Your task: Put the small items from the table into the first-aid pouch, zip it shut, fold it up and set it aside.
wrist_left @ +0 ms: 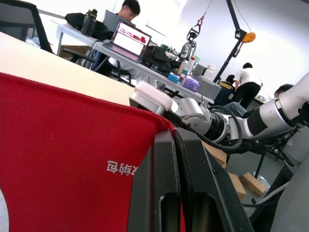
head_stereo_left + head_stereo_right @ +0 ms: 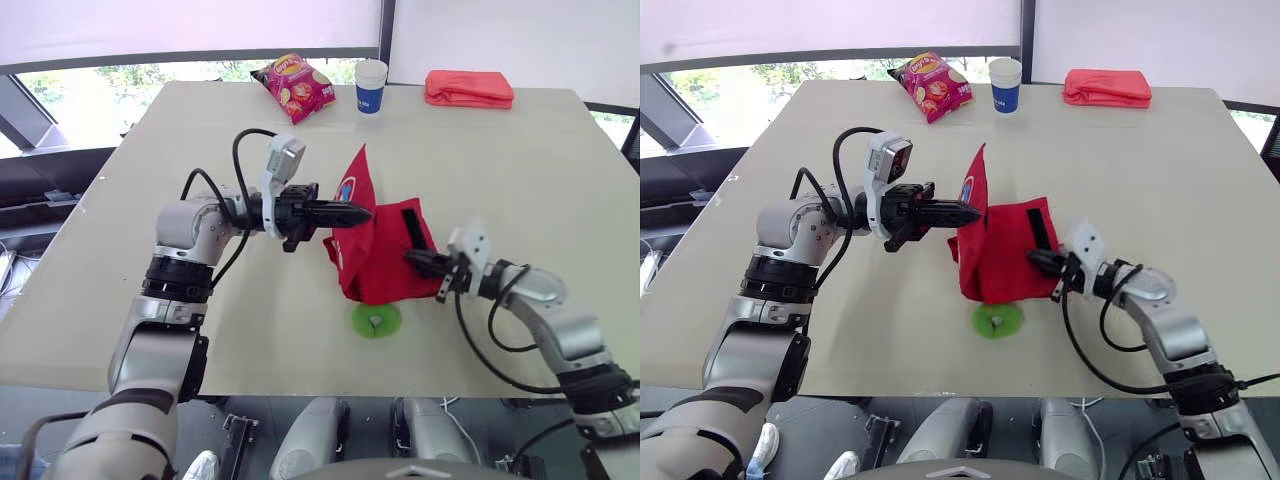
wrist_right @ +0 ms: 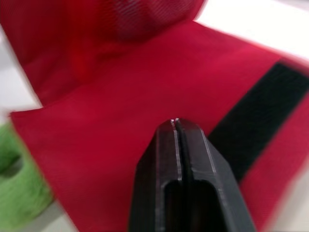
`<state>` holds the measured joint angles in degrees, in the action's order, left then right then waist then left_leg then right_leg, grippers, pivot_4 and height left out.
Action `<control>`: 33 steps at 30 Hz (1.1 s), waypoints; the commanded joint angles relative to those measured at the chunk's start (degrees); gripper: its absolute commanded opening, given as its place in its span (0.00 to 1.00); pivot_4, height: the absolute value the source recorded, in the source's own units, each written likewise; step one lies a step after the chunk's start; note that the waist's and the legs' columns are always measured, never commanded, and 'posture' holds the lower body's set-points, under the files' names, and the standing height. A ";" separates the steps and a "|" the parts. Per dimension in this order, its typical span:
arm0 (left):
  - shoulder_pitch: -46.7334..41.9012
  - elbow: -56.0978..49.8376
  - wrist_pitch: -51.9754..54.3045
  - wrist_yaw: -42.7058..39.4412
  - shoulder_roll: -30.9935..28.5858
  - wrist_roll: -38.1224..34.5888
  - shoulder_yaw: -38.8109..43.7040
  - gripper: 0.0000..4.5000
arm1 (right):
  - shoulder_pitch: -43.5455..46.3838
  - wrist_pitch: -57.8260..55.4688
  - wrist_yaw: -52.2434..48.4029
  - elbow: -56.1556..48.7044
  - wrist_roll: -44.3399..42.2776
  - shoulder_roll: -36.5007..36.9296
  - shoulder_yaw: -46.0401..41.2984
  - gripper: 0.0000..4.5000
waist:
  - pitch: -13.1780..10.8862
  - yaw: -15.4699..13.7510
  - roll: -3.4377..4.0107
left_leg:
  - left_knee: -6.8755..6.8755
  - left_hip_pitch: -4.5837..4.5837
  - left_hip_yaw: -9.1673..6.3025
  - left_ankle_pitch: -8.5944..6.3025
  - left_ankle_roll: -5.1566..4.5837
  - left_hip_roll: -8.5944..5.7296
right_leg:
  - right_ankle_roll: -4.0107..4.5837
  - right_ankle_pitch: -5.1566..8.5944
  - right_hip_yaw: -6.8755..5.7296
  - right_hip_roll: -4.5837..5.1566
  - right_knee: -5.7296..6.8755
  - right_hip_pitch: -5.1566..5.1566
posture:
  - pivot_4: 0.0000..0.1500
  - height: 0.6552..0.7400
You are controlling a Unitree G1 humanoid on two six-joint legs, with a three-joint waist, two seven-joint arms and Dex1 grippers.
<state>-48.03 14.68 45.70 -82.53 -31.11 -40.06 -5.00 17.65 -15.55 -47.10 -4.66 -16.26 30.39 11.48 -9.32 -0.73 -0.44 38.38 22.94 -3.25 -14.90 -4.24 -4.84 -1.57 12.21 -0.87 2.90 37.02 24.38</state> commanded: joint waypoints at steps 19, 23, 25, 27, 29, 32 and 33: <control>-2.47 8.02 -10.19 6.15 14.36 10.71 -5.67 0.00 | -1.29 -1.79 1.82 -1.08 9.38 -2.45 4.28 0.01 | 0.06 0.09 -0.03 | 0.01 -0.17 0.02 0.05 0.10 -0.01 | 0.02 0.01 0.05 0.00 0.38 0.02 | 1.00 0.99; -3.06 12.48 -13.71 5.30 16.39 13.44 -6.64 0.00 | -2.40 -2.08 2.73 -2.36 9.65 -3.03 3.93 0.01 | 0.06 0.11 -0.03 | 0.01 -0.17 0.03 0.05 0.10 -0.01 | 0.02 0.01 0.06 0.00 0.38 0.02 | 1.00 0.99; -3.34 14.38 -15.06 5.15 17.70 14.49 -6.95 0.00 | -3.02 -2.22 3.21 -2.95 9.81 -3.18 3.93 0.01 | 0.06 0.07 -0.03 | 0.01 -0.16 0.02 0.05 0.10 -0.01 | 0.02 0.01 0.06 0.00 0.38 0.03 | 1.00 0.99; -3.61 16.14 -16.37 4.66 18.74 15.72 -7.46 0.00 | -3.46 -2.50 3.60 -3.50 9.93 -3.35 3.94 0.01 | 0.06 0.03 -0.04 | 0.00 -0.15 0.02 0.05 0.10 -0.01 | 0.02 0.01 0.06 0.00 0.38 0.04 | 1.00 0.99; -3.68 17.78 -17.67 4.12 19.60 17.08 -7.94 0.00 | -3.85 -2.83 4.06 -4.08 10.08 -3.48 3.84 0.01 | 0.06 0.03 -0.04 | 0.01 -0.15 0.03 0.05 0.10 -0.01 | 0.02 0.01 0.06 0.00 0.38 0.04 | 1.00 0.99; -3.94 21.09 -19.57 3.68 20.60 18.77 -7.70 0.00 | -4.58 -3.22 4.08 -5.69 9.86 -3.10 3.45 0.01 | 0.06 -0.01 -0.04 | 0.01 -0.15 0.03 0.05 0.10 -0.01 | 0.02 0.01 0.06 0.00 0.39 0.04 | 1.00 0.99; -3.86 22.27 -20.54 3.34 20.86 19.64 -8.05 0.00 | -5.95 -4.30 3.94 -8.85 8.64 -2.22 2.08 0.01 | 0.06 -0.05 -0.04 | 0.01 -0.15 0.03 0.05 0.10 -0.02 | 0.02 0.01 0.06 0.00 0.39 0.04 | 1.00 0.99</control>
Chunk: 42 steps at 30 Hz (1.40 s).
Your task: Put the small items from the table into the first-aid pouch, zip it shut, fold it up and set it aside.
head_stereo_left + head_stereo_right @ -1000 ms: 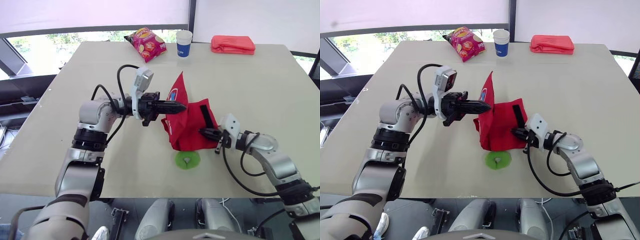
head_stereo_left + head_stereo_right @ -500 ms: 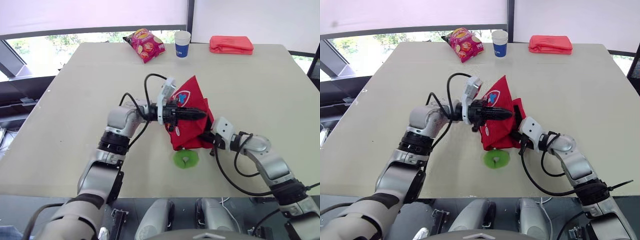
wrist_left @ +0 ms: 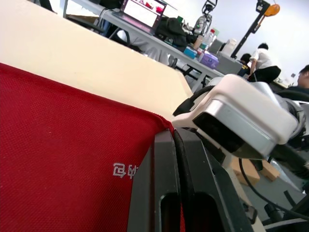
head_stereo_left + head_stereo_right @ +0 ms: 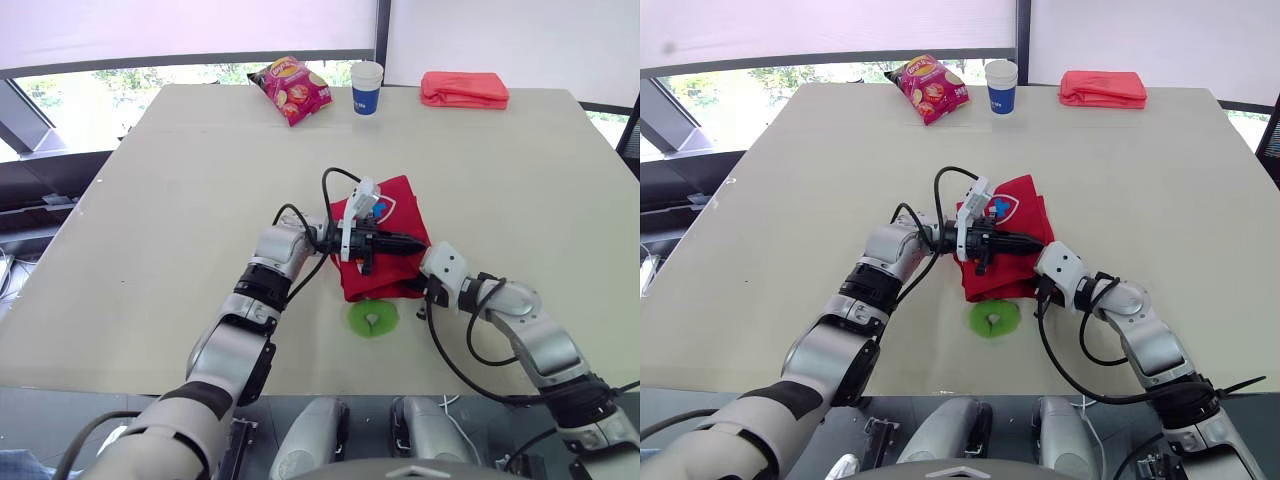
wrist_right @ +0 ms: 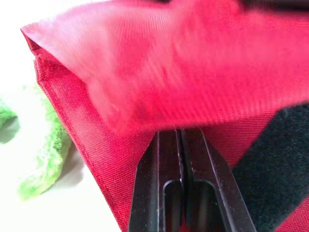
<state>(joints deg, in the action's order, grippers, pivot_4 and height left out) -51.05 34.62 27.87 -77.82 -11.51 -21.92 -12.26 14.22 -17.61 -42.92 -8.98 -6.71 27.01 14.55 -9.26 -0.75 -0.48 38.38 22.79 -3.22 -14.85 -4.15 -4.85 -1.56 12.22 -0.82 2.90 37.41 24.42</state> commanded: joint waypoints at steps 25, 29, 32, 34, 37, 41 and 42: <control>-4.76 18.98 -12.47 0.50 9.33 12.23 -1.08 0.00 | -31.02 -12.07 5.01 -40.99 -29.18 8.28 -39.52 0.01 | 0.04 -1.75 -0.05 | 0.10 0.08 -0.12 -0.11 -0.19 -0.06 | -0.06 0.01 -0.18 0.09 -0.13 -0.16 | 1.00 0.99; -4.80 21.02 -11.71 1.51 9.72 15.55 -2.56 0.00 | -29.03 -11.68 6.66 -40.63 -31.07 7.65 -39.82 0.01 | 0.05 -1.75 -0.05 | 0.10 0.07 -0.13 -0.11 -0.20 -0.06 | -0.06 0.01 -0.19 0.09 -0.14 -0.18 | 1.00 0.99; -5.03 23.50 -10.39 3.91 9.89 18.38 -3.72 0.00 | -28.08 -11.81 7.58 -40.17 -31.58 8.00 -40.00 0.01 | 0.12 -1.77 -0.07 | 0.10 0.01 -0.15 -0.12 -0.20 -0.06 | -0.07 0.01 -0.23 0.09 -0.17 -0.26 | 1.00 0.99; -5.11 24.64 -9.89 5.29 9.95 19.73 -4.33 0.00 | -27.65 -11.86 7.71 -39.84 -31.26 8.56 -39.65 0.01 | 0.28 -1.78 -0.07 | 0.11 -0.05 -0.23 -0.14 -0.24 -0.06 | -0.07 0.01 -0.33 0.09 -0.28 -0.40 | 1.00 0.99; -4.97 25.40 -9.16 6.31 10.07 20.87 -4.65 0.00 | -26.33 -12.34 8.57 -39.66 -30.88 9.14 -38.29 0.01 | 0.71 -1.69 -0.08 | 0.10 -0.14 -0.31 -0.22 -0.38 -0.05 | -0.08 0.01 -0.43 0.09 -0.41 -0.55 | 1.00 0.99; -4.70 24.98 -8.93 5.77 10.42 20.52 -3.78 0.00 | -24.86 -13.17 9.71 -39.22 -29.64 9.81 -35.92 0.01 | 0.93 -1.66 -0.06 | 0.10 -0.18 -0.38 -0.27 -0.45 -0.04 | -0.08 0.02 -0.51 0.10 -0.46 -0.65 | 1.00 0.99; -4.65 24.75 -9.15 5.66 10.47 20.26 -3.48 0.10 | -24.50 -13.24 9.76 -39.05 -29.50 9.95 -35.38 0.00 | 0.96 -1.62 -0.05 | 0.10 -0.18 -0.38 -0.27 -0.46 -0.04 | -0.08 0.02 -0.52 0.10 -0.47 -0.66 | 1.00 0.99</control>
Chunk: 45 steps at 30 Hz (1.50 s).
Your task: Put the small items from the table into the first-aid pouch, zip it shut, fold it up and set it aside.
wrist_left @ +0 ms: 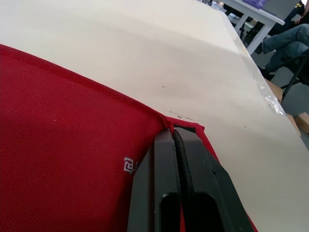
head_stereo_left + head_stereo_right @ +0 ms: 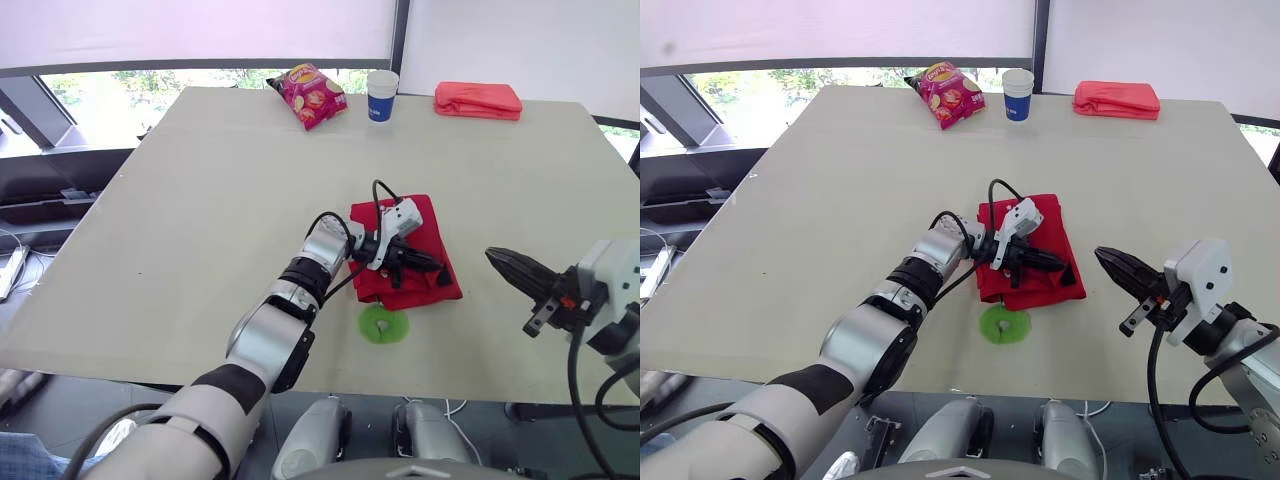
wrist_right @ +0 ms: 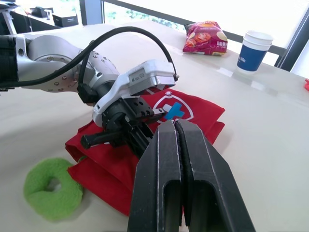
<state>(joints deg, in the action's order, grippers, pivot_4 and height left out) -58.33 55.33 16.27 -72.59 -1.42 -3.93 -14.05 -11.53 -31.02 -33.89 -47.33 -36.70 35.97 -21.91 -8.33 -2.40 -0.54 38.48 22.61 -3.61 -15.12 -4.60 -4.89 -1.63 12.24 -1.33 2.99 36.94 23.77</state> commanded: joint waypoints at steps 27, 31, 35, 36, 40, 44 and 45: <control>20.46 -54.54 15.43 -9.95 -18.72 -21.76 8.37 1.00 | 29.54 11.06 -8.00 38.72 16.85 -4.36 27.32 0.00 | -0.19 1.51 0.15 | -0.10 0.20 0.06 0.16 0.27 0.04 | 0.07 -0.02 0.15 -0.02 -0.05 0.31 | 1.00 0.99; 22.97 -61.78 18.31 -5.97 -23.69 -25.22 12.68 1.00 | 30.49 14.88 -9.26 47.66 21.99 -5.51 30.84 0.00 | -0.22 1.66 0.23 | -0.10 0.19 0.08 0.16 0.27 0.02 | 0.07 -0.02 0.15 -0.02 -0.05 0.30 | 1.00 0.99; 26.87 -68.95 19.69 -1.95 -28.38 -27.64 16.04 1.00 | 30.58 15.97 -10.67 51.78 24.92 -5.02 32.55 0.00 | -0.21 1.77 0.24 | -0.13 0.08 0.07 0.18 0.32 0.03 | 0.07 -0.02 0.17 -0.05 -0.03 0.28 | 1.00 0.99; 27.69 -70.42 20.11 -0.66 -29.14 -28.42 16.91 1.00 | 30.68 16.06 -10.97 51.51 24.73 -5.05 32.15 0.00 | -0.21 1.74 0.24 | -0.14 0.07 0.06 0.20 0.34 0.04 | 0.08 -0.02 0.17 -0.06 -0.02 0.28 | 1.00 0.99; 30.30 -75.56 20.65 4.51 -33.18 -28.71 19.61 1.00 | 33.09 16.16 -13.19 47.79 21.08 -4.77 28.31 0.00 | -0.22 1.60 0.25 | -0.14 0.02 0.05 0.20 0.36 0.04 | 0.08 -0.02 0.18 -0.05 -0.02 0.21 | 1.00 0.99; 31.81 -78.96 22.74 8.13 -35.76 -31.29 21.94 1.00 | 38.31 15.31 -14.17 47.89 16.95 -6.49 25.03 0.00 | -0.35 1.69 0.38 | -0.15 0.06 0.07 0.20 0.36 0.03 | 0.08 -0.02 0.20 -0.05 -0.02 0.27 | 1.00 0.99; 32.39 -79.56 23.13 8.77 -36.33 -31.89 22.51 1.00 | 40.21 15.52 -14.10 49.34 16.50 -7.44 24.63 0.00 | -0.35 1.69 0.39 | -0.17 0.06 0.07 0.20 0.36 0.03 | 0.08 -0.02 0.20 -0.06 -0.02 0.29 | 1.00 0.99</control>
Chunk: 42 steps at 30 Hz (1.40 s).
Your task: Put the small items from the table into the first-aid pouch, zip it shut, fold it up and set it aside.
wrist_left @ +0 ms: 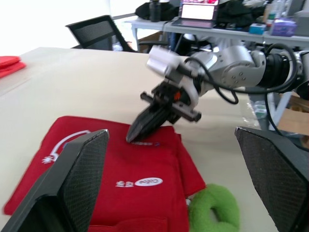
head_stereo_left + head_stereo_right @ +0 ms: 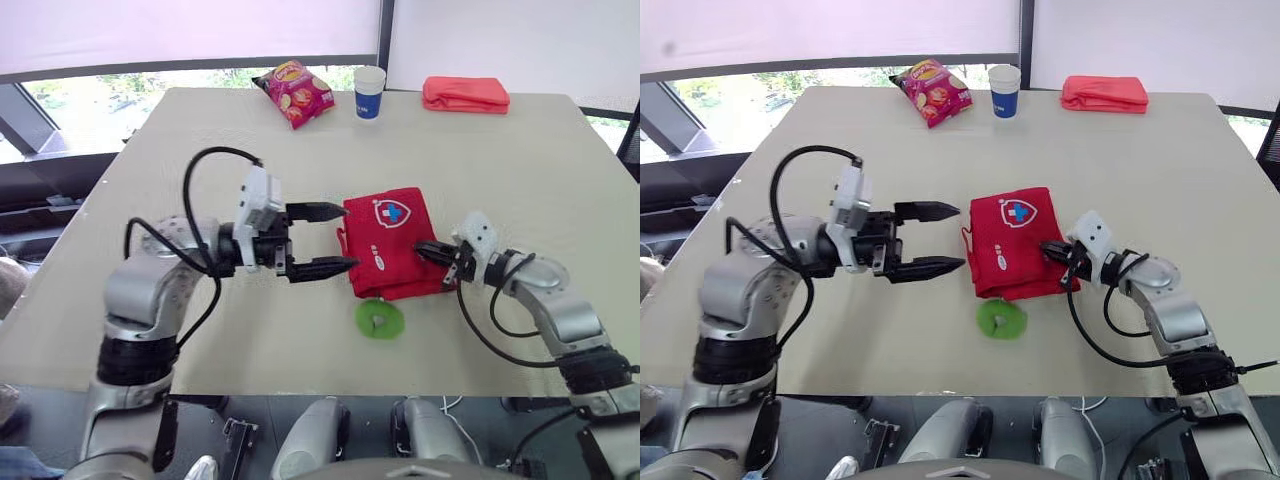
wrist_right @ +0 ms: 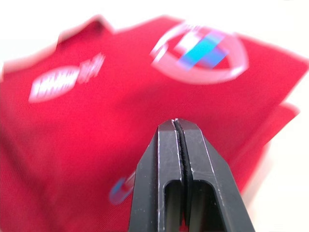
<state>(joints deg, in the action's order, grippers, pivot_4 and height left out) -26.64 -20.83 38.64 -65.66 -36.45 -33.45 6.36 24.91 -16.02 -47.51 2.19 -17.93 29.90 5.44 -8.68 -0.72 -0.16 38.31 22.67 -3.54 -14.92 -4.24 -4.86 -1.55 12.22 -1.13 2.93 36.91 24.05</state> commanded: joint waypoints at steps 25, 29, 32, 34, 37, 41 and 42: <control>7.37 -8.12 -1.81 10.03 -5.85 -7.85 6.79 1.00 | 20.93 8.19 -0.77 32.59 7.66 -9.55 -2.95 0.00 | -0.14 1.32 0.11 | -0.13 -0.03 0.01 0.05 0.10 -0.02 | 0.03 -0.01 0.07 -0.05 0.03 0.07 | 1.00 0.99; 8.01 -7.31 -2.57 8.63 -8.26 -7.97 8.07 1.00 | 17.16 -2.83 -6.40 22.92 -0.34 -5.60 -7.34 0.24 | -0.25 1.23 0.23 | -0.12 0.07 0.01 0.05 0.10 -0.03 | 0.03 -0.01 0.08 -0.03 0.02 0.12 | 1.00 0.99; 6.69 -5.28 -2.42 6.97 -10.38 -9.47 9.69 1.00 | 13.58 -12.38 -9.53 17.50 -4.44 -2.03 -8.33 0.53 | -0.29 1.27 0.28 | -0.13 0.07 0.01 0.05 0.09 -0.01 | 0.03 -0.01 0.08 -0.03 0.02 0.14 | 1.00 0.99; 5.68 -3.82 -2.97 5.80 -11.73 -9.62 10.14 1.00 | 12.55 -15.73 -9.58 16.83 -4.99 -1.14 -7.91 0.73 | -0.29 1.35 0.28 | -0.14 0.07 0.01 0.05 0.09 0.00 | 0.04 -0.01 0.08 -0.04 0.03 0.14 | 1.00 0.99; 5.68 -2.84 -3.41 2.47 -14.88 -9.43 10.28 1.00 | 12.76 -19.00 -7.98 18.42 -5.05 -1.91 -7.94 0.98 | -0.32 1.65 0.33 | -0.16 0.06 0.08 0.05 0.09 0.01 | 0.04 -0.01 0.12 -0.03 0.04 0.18 | 1.00 0.99; 5.79 -1.67 -3.66 0.08 -17.92 -9.30 10.73 1.00 | 14.04 -23.26 -7.00 20.82 -5.32 -4.36 -7.17 0.98 | -0.35 1.55 0.35 | -0.26 0.10 0.15 0.05 0.09 0.02 | 0.04 -0.01 0.18 -0.03 0.07 0.30 | 1.00 0.99; 5.76 -1.65 -3.71 0.02 -18.13 -9.31 10.68 1.00 | 14.13 -24.32 -7.19 21.03 -5.11 -4.79 -6.41 0.98 | -0.35 1.48 0.35 | -0.26 0.11 0.15 0.06 0.09 0.02 | 0.04 -0.01 0.19 -0.03 0.07 0.31 | 1.00 0.99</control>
<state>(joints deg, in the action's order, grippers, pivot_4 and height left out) -20.39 -22.29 35.89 -65.03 -53.66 -42.07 15.32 37.88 -38.65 -54.53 23.69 -22.37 25.36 -1.65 -9.03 0.77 0.20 38.06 22.79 -3.39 -14.87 -4.15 -4.84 -1.51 12.21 -0.94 2.90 36.98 24.36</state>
